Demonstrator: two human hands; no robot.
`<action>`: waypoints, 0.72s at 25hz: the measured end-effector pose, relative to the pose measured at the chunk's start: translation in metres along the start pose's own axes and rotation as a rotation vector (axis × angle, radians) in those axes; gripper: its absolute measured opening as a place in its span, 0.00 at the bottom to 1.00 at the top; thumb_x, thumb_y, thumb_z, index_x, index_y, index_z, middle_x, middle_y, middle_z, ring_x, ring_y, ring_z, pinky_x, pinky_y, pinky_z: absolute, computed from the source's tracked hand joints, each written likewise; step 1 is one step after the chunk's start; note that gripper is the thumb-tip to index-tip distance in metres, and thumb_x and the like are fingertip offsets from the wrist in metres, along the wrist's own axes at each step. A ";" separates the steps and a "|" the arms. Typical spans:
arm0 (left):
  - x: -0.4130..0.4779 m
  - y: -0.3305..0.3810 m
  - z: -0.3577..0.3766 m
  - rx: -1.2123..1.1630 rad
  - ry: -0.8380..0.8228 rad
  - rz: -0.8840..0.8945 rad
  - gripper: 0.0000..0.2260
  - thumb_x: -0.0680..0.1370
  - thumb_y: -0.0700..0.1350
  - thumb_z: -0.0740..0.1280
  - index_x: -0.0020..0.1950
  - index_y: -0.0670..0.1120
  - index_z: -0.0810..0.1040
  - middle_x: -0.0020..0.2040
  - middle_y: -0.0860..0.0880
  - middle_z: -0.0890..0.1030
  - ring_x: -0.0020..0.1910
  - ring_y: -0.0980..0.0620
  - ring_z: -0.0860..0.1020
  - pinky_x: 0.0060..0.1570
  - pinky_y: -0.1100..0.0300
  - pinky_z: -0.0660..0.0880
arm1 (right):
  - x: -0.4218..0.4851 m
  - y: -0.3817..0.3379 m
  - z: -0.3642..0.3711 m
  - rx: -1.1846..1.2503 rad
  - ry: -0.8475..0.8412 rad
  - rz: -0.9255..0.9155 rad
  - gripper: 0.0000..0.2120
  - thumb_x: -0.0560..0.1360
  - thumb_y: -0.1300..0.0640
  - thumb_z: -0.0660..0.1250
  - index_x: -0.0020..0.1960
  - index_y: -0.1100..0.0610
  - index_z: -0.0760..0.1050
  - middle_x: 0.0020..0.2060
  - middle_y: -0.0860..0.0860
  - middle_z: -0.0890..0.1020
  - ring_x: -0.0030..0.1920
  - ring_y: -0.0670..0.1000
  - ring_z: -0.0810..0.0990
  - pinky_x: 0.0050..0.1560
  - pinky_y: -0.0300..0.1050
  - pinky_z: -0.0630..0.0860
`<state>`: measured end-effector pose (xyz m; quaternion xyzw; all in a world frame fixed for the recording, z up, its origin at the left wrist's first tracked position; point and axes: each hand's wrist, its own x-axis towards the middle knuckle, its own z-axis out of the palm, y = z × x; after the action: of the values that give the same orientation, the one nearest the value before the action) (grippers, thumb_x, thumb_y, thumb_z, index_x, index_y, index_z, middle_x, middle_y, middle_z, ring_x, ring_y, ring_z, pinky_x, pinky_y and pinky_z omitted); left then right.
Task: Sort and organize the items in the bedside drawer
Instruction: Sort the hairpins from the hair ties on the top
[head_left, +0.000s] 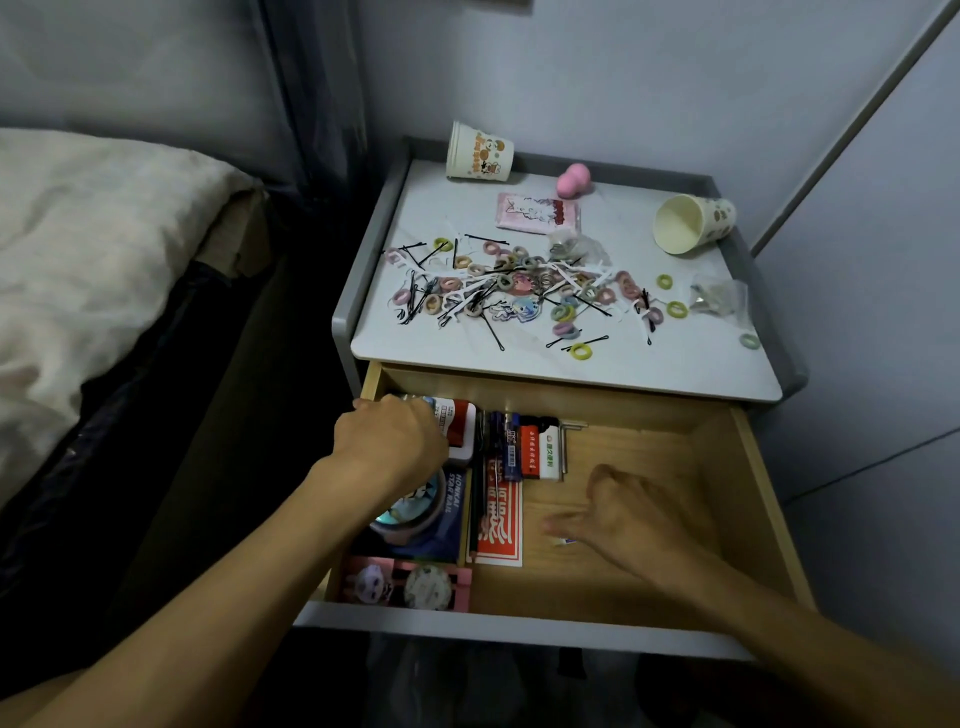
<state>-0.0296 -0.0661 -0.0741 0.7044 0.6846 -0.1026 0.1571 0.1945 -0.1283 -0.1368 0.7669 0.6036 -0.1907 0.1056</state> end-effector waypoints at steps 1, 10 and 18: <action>0.000 0.000 0.000 0.014 0.003 0.006 0.17 0.80 0.50 0.58 0.65 0.44 0.73 0.65 0.40 0.75 0.66 0.35 0.71 0.61 0.46 0.70 | -0.002 -0.004 0.002 -0.020 -0.010 -0.008 0.32 0.67 0.30 0.69 0.57 0.53 0.71 0.46 0.47 0.77 0.39 0.45 0.73 0.35 0.40 0.66; 0.000 -0.005 -0.002 0.088 0.052 0.077 0.14 0.81 0.49 0.57 0.62 0.45 0.74 0.61 0.42 0.77 0.58 0.40 0.76 0.51 0.53 0.70 | 0.032 0.023 0.001 0.233 0.143 -0.182 0.29 0.69 0.59 0.76 0.66 0.52 0.68 0.61 0.49 0.76 0.56 0.46 0.75 0.54 0.37 0.74; 0.000 -0.001 -0.005 0.231 0.109 0.097 0.13 0.83 0.48 0.55 0.61 0.44 0.73 0.59 0.44 0.78 0.56 0.42 0.78 0.44 0.54 0.66 | 0.055 0.016 0.008 0.333 0.274 -0.294 0.26 0.68 0.66 0.75 0.65 0.57 0.73 0.57 0.52 0.77 0.55 0.48 0.77 0.51 0.35 0.69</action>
<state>-0.0307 -0.0639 -0.0693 0.7546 0.6409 -0.1343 0.0424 0.2197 -0.0868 -0.1678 0.6965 0.6774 -0.1950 -0.1337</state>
